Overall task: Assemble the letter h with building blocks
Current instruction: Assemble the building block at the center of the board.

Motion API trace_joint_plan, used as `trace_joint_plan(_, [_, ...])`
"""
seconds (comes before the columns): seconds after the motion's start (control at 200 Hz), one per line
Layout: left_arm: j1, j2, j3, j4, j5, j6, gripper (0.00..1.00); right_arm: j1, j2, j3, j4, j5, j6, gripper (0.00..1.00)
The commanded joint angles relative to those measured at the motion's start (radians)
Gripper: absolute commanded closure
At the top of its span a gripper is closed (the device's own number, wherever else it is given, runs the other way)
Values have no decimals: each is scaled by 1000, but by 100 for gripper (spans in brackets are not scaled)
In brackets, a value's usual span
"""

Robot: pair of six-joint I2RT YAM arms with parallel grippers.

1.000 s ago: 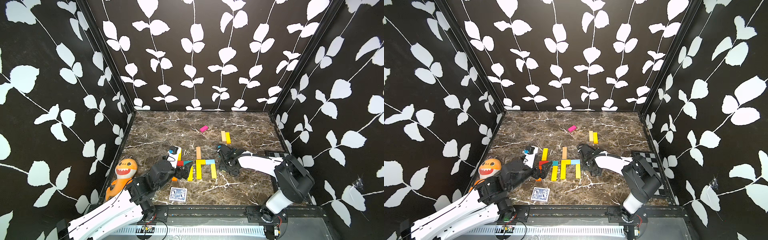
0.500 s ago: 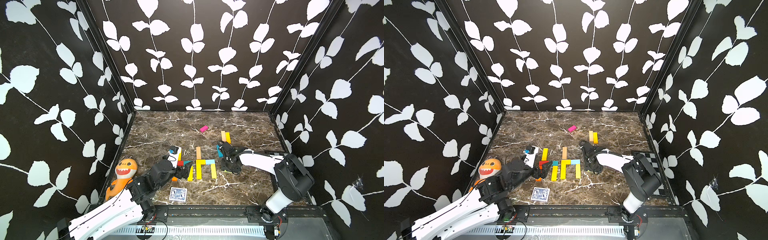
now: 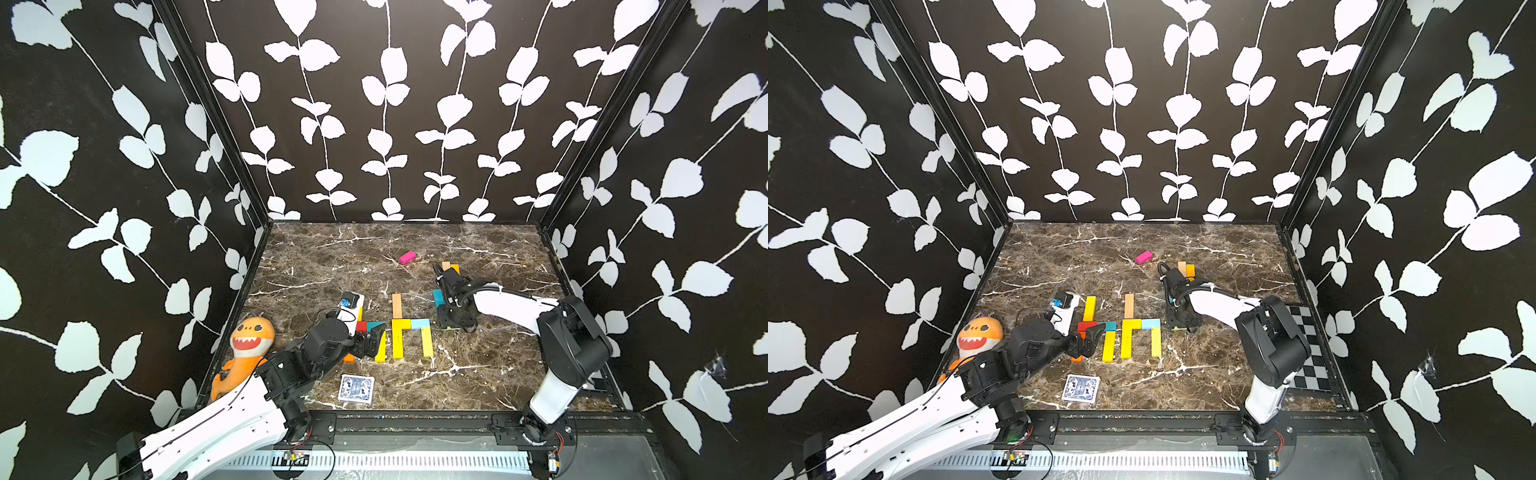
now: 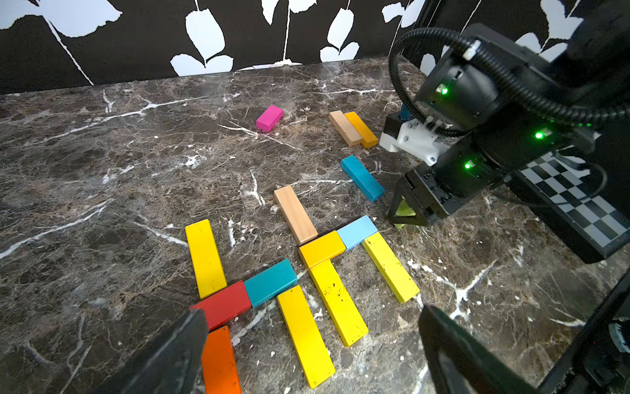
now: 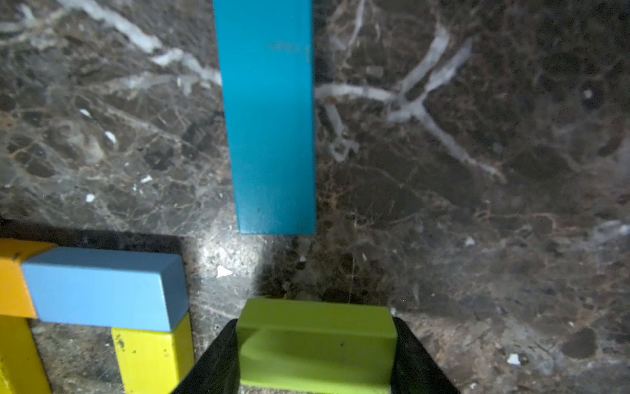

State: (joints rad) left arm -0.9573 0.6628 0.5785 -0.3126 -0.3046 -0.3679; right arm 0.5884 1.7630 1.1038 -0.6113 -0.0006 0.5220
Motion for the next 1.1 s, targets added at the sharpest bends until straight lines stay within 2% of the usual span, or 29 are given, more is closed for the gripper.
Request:
trace_joint_plan(0.0, [3, 0, 32, -16, -14, -8, 1, -11, 26, 37, -42, 3, -37, 54])
trace_joint_plan(0.315, [3, 14, 37, -15, -21, -7, 1, -22, 73, 66, -22, -21, -36, 53])
trace_joint_plan(0.951, [3, 33, 39, -6, -21, -5, 1, -31, 114, 104, -49, 42, -43, 50])
trace_joint_plan(1.096, [3, 31, 40, -6, -22, -5, 1, -33, 122, 108, -47, 41, -40, 47])
